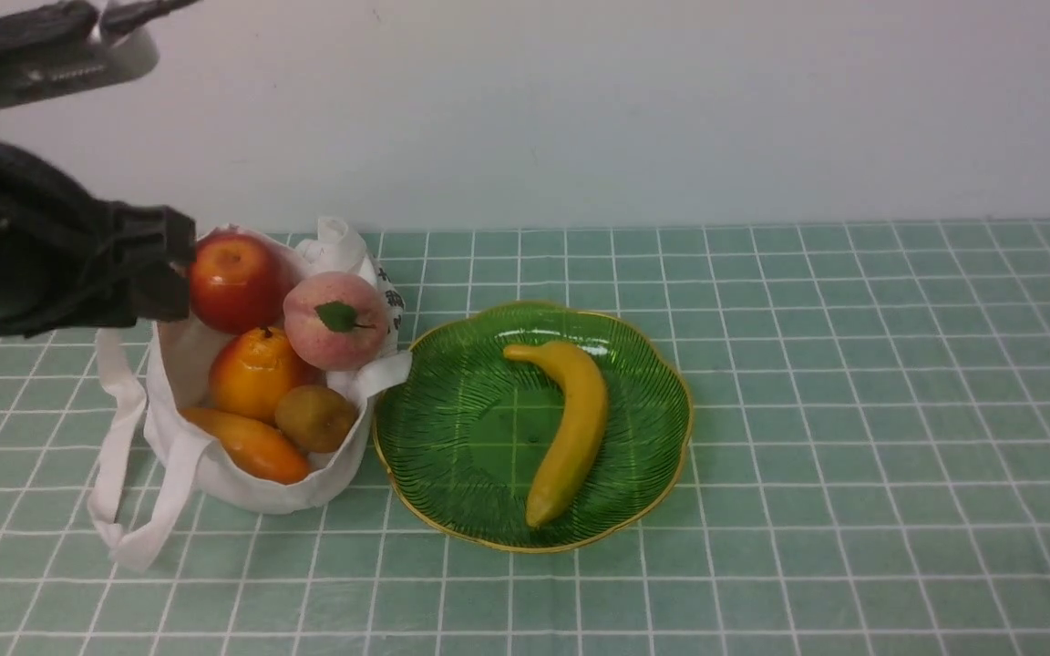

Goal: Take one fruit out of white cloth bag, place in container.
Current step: 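Reach into the cloth bag and grasp the peach with the left gripper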

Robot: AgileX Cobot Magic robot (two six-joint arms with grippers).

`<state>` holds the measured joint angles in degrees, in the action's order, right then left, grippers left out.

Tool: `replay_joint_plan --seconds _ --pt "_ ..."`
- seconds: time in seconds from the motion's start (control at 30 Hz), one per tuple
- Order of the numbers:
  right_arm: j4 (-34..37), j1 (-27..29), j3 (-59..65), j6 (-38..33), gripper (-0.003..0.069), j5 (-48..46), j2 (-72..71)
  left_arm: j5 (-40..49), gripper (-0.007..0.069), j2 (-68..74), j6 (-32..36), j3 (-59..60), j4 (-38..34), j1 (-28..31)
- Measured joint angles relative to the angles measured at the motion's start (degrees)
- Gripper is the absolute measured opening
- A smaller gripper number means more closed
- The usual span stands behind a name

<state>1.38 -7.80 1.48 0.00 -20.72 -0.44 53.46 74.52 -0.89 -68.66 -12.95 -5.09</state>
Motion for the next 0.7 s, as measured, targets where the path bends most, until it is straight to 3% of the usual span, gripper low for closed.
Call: replay_joint_plan --seconds 0.3,0.43,0.7 --pt "0.00 0.00 0.00 0.00 -0.0015 0.00 0.00 -0.20 0.0656 18.00 12.67 -10.88 -1.63 -6.23" --pt "0.00 0.00 0.00 0.00 -0.0015 0.00 0.00 -2.69 0.0683 23.89 14.86 -14.44 1.41 -7.01" --pt "0.00 0.00 0.00 0.00 -0.0015 0.00 0.00 -9.27 0.0683 30.93 12.99 -16.73 6.06 -7.01"
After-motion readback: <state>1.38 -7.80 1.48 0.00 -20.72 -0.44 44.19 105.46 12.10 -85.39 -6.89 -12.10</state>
